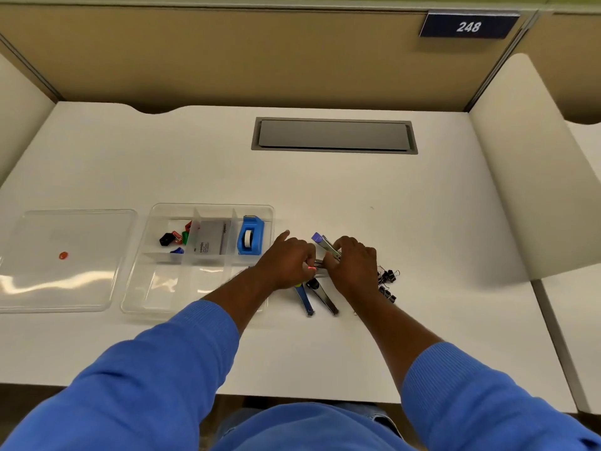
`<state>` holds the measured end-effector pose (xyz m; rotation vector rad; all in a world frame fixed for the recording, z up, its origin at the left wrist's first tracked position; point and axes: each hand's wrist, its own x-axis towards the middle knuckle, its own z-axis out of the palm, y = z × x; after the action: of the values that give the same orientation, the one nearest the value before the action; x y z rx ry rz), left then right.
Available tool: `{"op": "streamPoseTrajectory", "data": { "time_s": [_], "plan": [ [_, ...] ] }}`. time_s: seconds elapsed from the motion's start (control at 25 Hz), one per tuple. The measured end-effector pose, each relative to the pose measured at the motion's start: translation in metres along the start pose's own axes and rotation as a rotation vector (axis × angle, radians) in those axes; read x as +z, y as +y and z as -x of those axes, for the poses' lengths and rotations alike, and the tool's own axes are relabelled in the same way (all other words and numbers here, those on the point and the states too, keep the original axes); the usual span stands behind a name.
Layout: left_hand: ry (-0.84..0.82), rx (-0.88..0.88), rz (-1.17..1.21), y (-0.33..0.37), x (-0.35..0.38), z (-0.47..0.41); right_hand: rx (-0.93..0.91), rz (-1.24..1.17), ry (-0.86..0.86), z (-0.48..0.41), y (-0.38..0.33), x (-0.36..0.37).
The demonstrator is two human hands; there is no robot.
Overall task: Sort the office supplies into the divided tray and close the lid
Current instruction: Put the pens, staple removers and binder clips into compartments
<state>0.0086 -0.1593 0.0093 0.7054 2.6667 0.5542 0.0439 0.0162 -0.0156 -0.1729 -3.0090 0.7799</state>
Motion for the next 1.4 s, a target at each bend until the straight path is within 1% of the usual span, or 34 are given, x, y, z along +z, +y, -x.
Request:
{"op": "streamPoseTrajectory", "data": {
  "time_s": [0.08, 0.2, 0.4, 0.48, 0.6, 0.72, 0.84, 1.0, 1.2, 1.4],
  "plan": [
    [0.068, -0.021, 0.076, 0.001, -0.005, 0.004, -0.013, -0.061, 0.009, -0.001, -0.003, -0.006],
    [0.165, -0.095, 0.161, 0.003, -0.018, 0.019, -0.08, -0.092, 0.079, -0.002, -0.012, -0.013],
    [0.372, -0.148, 0.15, -0.003, -0.043, 0.054, -0.203, -0.161, 0.185, -0.002, -0.044, -0.02],
    [0.44, -0.149, 0.118, -0.009, -0.051, 0.066, -0.206, -0.199, 0.209, -0.001, -0.06, -0.02],
    [0.5, -0.133, 0.116, -0.029, -0.062, 0.085, -0.182, -0.231, 0.258, 0.006, -0.088, -0.011],
    [0.533, -0.109, 0.106, -0.064, -0.068, 0.111, -0.111, -0.225, 0.278, 0.02, -0.125, 0.005],
    [0.591, -0.05, 0.077, -0.102, -0.068, 0.148, -0.063, -0.204, 0.287, 0.042, -0.161, 0.028],
    [0.599, -0.075, 0.075, -0.149, -0.062, 0.193, -0.008, -0.186, 0.285, 0.076, -0.21, 0.061],
    [0.59, -0.111, -0.017, -0.158, -0.045, 0.211, -0.005, -0.135, 0.26, 0.106, -0.234, 0.079],
    [0.564, -0.123, -0.2, -0.152, -0.034, 0.203, -0.032, -0.07, 0.228, 0.118, -0.232, 0.087]
  ]
}}
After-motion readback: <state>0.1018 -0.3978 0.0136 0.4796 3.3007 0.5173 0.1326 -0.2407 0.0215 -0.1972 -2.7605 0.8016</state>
